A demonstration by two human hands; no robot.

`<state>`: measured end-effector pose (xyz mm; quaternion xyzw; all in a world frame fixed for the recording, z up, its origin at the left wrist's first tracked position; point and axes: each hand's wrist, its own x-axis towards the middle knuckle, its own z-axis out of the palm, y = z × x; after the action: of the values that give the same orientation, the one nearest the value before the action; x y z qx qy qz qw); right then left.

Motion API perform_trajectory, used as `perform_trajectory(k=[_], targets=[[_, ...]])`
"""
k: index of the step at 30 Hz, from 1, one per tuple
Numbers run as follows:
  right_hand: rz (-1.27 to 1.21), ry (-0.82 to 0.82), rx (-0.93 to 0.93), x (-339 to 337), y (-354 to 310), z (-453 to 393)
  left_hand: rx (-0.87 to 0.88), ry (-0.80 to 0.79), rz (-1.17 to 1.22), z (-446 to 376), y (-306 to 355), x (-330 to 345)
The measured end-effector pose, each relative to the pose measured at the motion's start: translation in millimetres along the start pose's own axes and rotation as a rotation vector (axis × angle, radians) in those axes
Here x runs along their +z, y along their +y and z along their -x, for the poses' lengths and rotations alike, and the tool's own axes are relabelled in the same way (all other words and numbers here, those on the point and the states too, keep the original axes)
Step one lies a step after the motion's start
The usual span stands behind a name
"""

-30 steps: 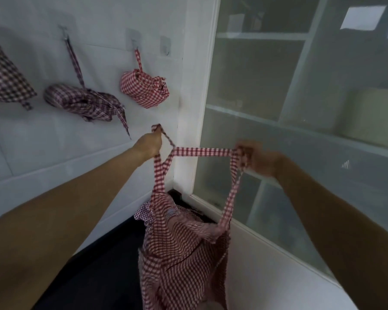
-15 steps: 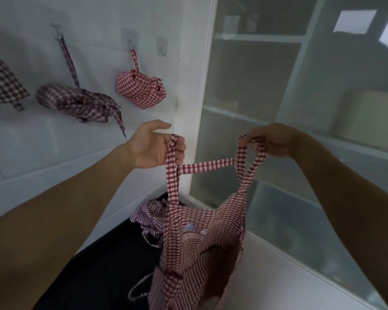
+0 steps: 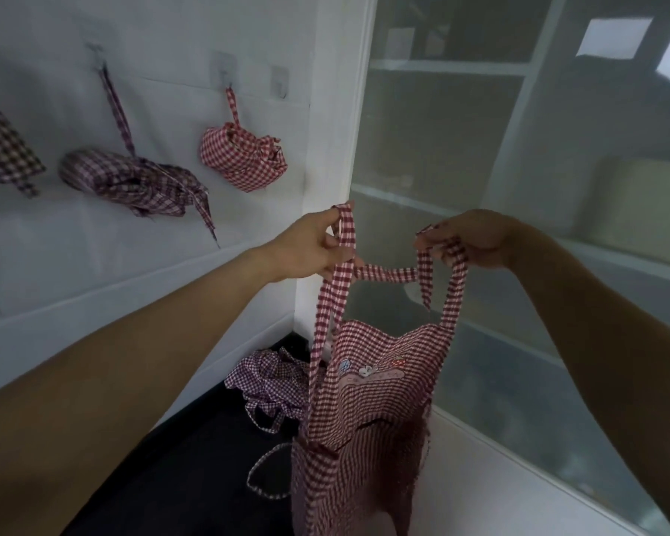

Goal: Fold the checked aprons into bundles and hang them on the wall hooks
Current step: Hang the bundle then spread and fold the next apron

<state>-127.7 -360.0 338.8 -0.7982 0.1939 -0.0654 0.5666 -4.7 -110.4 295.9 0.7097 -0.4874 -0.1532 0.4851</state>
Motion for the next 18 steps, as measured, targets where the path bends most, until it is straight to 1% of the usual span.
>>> perform_trajectory(k=[2,5,7,9,10,11,13,14,16,18], targets=[[-0.035,0.104,-0.054,-2.2,-0.1,-1.8,0.038,0.104,-0.043,-4.0,-0.9,-2.0],[-0.141,0.184,-0.089,-5.1,-1.1,-1.6,0.115,0.265,-0.177,-10.0,-6.2,-6.3],[-0.159,0.214,-0.114,-7.1,0.4,-1.3,0.139,0.347,-0.324,-13.8,-11.3,-7.2],[-0.110,0.183,-0.168,-7.7,3.6,-1.7,0.158,0.404,-0.376,-16.1,-12.9,-6.0],[-0.113,0.132,-0.192,-7.8,5.7,-1.9,0.144,0.392,-0.332,-16.8,-11.4,-5.7],[-0.129,0.073,-0.211,-6.6,7.8,-1.6,0.089,0.354,-0.244,-17.9,-10.8,-5.8],[-0.124,-0.004,-0.248,-4.5,12.8,-2.7,-0.096,0.183,-0.022,-14.3,-9.1,-4.2],[-0.107,-0.012,-0.266,-1.6,14.5,-3.1,-0.172,0.116,0.040,-11.8,-10.1,-3.4],[-0.040,0.009,-0.286,3.7,18.3,-4.5,-0.233,0.059,0.041,-9.4,-18.8,-3.4],[0.093,0.051,-0.277,5.0,22.0,-7.1,-0.272,0.072,0.005,-6.6,-24.8,-4.6]])
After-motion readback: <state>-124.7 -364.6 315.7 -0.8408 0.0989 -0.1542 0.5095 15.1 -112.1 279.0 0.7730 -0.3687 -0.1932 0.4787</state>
